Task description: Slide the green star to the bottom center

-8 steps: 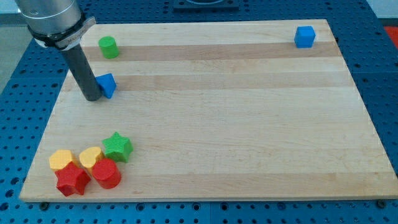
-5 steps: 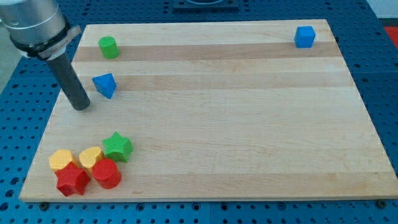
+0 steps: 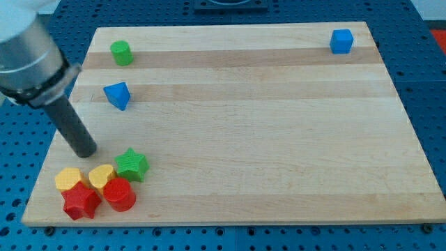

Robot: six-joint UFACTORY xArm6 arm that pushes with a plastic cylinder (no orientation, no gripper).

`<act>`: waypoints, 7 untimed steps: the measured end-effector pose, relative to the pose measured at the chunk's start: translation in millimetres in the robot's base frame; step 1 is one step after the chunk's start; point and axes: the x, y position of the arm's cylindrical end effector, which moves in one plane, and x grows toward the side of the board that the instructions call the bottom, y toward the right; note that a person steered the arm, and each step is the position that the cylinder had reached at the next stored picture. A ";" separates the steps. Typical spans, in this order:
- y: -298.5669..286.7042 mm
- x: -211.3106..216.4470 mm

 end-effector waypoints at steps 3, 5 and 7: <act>18.1 6.2; 24.4 16.6; 87.7 17.1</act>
